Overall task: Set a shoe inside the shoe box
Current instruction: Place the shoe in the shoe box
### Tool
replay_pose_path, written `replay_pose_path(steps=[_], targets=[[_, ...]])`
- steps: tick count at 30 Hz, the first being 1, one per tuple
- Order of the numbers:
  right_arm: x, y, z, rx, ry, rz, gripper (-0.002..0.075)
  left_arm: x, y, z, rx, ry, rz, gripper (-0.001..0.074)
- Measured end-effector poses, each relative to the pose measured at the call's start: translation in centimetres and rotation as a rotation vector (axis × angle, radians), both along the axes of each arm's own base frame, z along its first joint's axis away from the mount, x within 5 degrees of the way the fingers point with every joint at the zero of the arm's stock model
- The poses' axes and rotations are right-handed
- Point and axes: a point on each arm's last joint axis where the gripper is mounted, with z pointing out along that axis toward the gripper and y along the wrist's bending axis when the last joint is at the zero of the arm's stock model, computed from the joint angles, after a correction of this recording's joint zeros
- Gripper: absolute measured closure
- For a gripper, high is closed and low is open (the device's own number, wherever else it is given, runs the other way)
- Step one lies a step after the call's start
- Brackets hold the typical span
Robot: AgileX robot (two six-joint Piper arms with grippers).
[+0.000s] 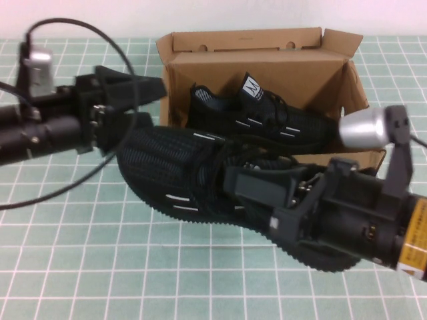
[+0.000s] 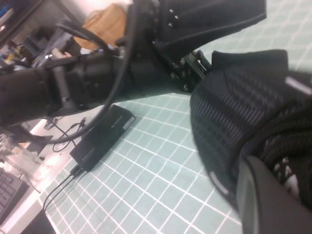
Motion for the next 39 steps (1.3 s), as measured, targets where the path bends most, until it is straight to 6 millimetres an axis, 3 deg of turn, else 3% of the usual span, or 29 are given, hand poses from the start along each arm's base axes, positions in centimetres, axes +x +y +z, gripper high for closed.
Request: replay_pose_path(steps=[5,9,11,16,19,24,30,35,39], targets=[[-0.3,-0.4,0.2,-0.124,-0.161,-0.010,0.0733,0.3,2.0,0.2,-0.024,-0.005,0.037,0.0064],[0.0,-0.5,1.1,-0.283,-0.350,-0.027,0.0733,0.3,2.4,0.1,-0.004,-0.005,0.034,0.0087],[0.5,-0.7,2.1,-0.325,-0.385,-0.081,0.0733,0.0,2.3,-0.2,0.032,-0.004,0.005,0.0168],[2.3,-2.2,5.3,-0.356,-0.291,-0.334,0.0733,-0.5,2.3,-1.1,0.134,0.004,-0.063,0.0589],[3.2,-2.6,6.6,-0.364,-0.218,-0.437,0.0733,-0.7,2.3,-1.2,0.160,0.001,-0.081,0.0692],[4.5,-2.0,7.7,-0.469,-0.192,-0.473,0.0733,-1.7,2.3,0.4,0.176,-0.072,-0.084,0.0726],[5.8,0.5,7.8,-0.662,-0.173,-0.324,0.0733,-3.8,2.1,3.3,0.196,-0.200,-0.088,0.0736],[7.5,1.7,9.1,-0.642,-0.199,-0.264,0.0733,-6.1,2.1,5.3,0.259,-0.306,-0.111,0.0736],[10.3,0.4,8.6,-0.552,-0.085,-0.234,0.0733,-8.6,2.1,6.8,0.339,-0.391,-0.132,0.0736]])
